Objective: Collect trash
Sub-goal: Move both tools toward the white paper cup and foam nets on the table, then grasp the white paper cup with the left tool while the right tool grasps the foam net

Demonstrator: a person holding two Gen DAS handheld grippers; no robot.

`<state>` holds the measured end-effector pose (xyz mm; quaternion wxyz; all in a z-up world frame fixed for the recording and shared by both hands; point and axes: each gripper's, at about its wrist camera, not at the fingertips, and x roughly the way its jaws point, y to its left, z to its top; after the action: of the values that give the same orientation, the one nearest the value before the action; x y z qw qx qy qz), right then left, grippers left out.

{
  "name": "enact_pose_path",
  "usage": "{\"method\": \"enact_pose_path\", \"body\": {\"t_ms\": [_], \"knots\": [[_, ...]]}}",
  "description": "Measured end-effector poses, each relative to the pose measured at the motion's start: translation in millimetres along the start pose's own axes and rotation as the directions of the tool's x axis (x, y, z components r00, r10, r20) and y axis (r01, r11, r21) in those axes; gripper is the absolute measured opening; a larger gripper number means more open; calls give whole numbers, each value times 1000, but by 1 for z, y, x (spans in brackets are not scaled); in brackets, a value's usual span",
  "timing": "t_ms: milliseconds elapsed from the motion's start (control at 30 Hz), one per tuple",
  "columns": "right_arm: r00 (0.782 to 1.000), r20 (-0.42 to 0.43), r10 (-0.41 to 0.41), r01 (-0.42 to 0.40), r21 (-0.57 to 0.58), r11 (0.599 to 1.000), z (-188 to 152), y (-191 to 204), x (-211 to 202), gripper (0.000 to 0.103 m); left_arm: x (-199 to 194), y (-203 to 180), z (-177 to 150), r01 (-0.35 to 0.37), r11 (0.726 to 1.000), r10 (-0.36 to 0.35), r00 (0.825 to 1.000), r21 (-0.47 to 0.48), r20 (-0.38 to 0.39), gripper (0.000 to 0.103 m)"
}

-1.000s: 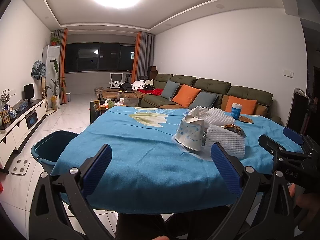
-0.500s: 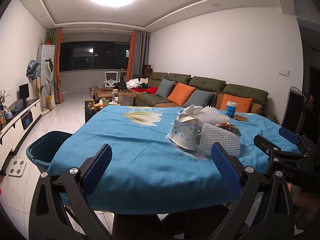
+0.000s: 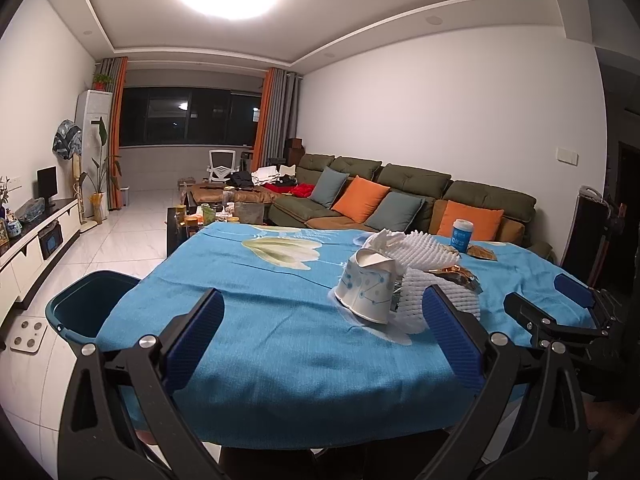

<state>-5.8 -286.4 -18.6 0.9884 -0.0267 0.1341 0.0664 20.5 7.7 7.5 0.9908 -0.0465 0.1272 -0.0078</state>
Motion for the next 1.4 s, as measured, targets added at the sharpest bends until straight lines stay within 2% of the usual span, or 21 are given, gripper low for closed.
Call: {"method": "enact_pose_path", "body": {"t_ms": [800,1033,1400], "knots": [[1000,-22,5,-5,7,1000,-1,-2,11,96,12,-5,4,11,1000,-10,1000,15,-22,98],[999,-51,7,-6,26,1000,0,-12,28,96,34,-14,17,47,998,-46,999,32,-26,98],[991,-128,46,-34,89,995,8,-39,74,96,101,-34,24,89,995,-84,990,42,-112,97]]}}
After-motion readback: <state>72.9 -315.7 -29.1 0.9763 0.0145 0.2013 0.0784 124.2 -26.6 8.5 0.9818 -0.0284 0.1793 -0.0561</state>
